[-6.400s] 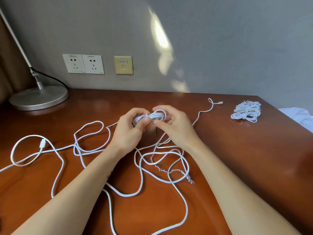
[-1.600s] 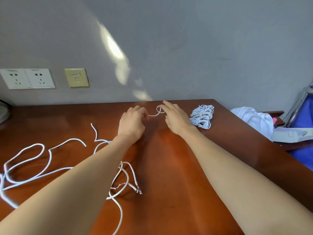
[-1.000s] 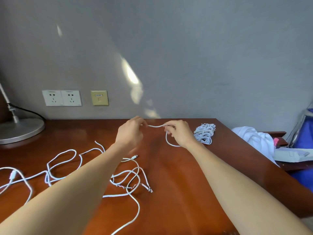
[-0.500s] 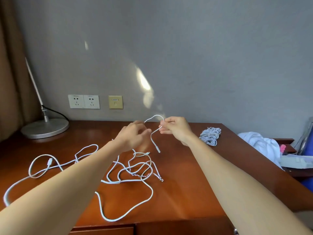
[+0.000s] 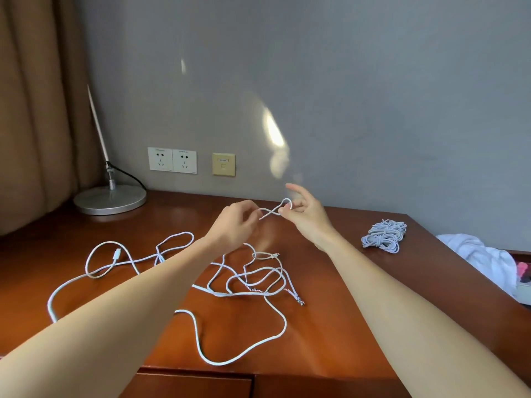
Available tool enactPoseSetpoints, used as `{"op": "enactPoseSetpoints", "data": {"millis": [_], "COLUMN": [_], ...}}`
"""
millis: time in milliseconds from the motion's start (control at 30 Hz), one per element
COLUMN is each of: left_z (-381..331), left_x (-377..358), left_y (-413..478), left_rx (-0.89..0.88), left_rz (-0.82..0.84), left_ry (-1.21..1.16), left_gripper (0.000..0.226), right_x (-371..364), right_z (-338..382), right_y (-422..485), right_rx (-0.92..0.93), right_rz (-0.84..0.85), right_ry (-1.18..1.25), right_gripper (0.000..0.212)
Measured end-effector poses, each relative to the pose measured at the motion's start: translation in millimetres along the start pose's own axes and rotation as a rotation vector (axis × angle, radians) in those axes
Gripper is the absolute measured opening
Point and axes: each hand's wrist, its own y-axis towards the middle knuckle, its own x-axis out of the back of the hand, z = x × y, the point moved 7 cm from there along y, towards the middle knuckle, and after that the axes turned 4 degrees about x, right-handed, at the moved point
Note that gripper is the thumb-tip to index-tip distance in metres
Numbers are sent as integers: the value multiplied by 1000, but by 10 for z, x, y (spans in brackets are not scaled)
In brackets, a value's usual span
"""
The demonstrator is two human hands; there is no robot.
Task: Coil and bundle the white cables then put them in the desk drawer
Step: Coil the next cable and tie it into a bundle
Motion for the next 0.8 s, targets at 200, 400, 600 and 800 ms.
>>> {"op": "enactPoseSetpoints", "data": {"millis": [200, 400, 600, 800], "left_z": [276, 607, 845, 936], "left_x": [48, -30, -133, -409], "left_y": [99, 173, 205, 53], "left_rx": [88, 168, 369, 461], "left_rz": [-117, -152, -180, 45], "left_ry": [-195, -272, -581, -1000], "left_gripper": [22, 23, 22, 34], "right_x": [-222, -418, -531, -626], "right_z": [-171, -223, -270, -492], "right_y": [60, 114, 40, -33], "right_rx": [124, 192, 220, 269], "right_rz": [47, 86, 55, 2], "right_ry": [-432, -288, -186, -332], "right_gripper": [17, 24, 21, 21]}}
